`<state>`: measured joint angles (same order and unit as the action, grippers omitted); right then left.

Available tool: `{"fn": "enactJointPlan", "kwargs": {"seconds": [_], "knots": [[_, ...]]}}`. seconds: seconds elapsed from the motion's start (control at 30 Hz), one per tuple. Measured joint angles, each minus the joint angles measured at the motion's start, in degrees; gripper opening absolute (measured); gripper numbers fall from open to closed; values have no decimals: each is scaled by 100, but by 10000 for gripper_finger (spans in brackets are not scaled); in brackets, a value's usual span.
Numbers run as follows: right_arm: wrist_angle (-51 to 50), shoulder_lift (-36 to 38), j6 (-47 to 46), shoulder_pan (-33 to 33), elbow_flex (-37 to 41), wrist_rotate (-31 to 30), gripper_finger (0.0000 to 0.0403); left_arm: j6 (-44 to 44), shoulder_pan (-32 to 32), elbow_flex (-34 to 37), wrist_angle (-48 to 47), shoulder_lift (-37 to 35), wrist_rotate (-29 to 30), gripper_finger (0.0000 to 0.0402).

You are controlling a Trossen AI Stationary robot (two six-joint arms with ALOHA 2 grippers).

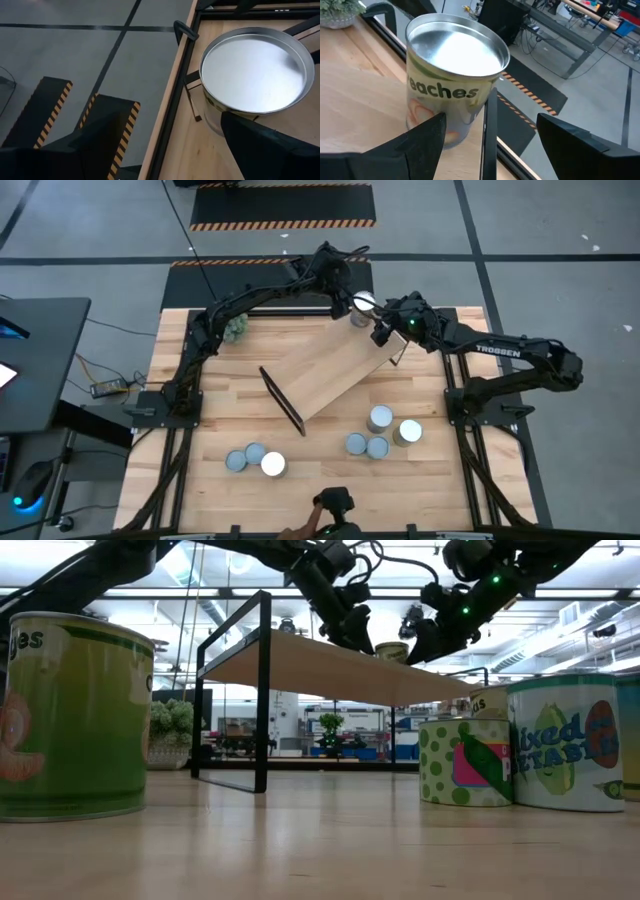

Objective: Pick and place cans onto a shelf
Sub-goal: Put the canned peaches on the shelf, then put the canned carrots on the shelf

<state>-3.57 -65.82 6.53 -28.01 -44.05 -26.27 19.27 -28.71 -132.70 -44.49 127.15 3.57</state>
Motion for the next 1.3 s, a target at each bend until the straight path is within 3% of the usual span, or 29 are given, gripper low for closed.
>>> {"fn": "enactJointPlan", "kwargs": {"seconds": [0.27, 0.57, 0.8, 1.07, 1.3], "knots": [[-19, -3, 76, 1, 0, -1, 320, 0, 4, 0, -109, 0, -17, 345], [-531, 655, -412, 358, -1, 204, 320, -25, -13, -2, -622, -129, 196, 345], [-1008, 1188, -1144, 1073, -1, 963, 320, -208, 52, -15, -916, -500, 70, 345], [-2023, 1526, -1974, 2218, -2, 1319, 320, -1248, 363, -17, -1501, -1030, -747, 345], [-2151, 1556, -2424, 3184, -2, 1449, 311, -1864, 1015, -26, -1602, -1274, -681, 345]]}}
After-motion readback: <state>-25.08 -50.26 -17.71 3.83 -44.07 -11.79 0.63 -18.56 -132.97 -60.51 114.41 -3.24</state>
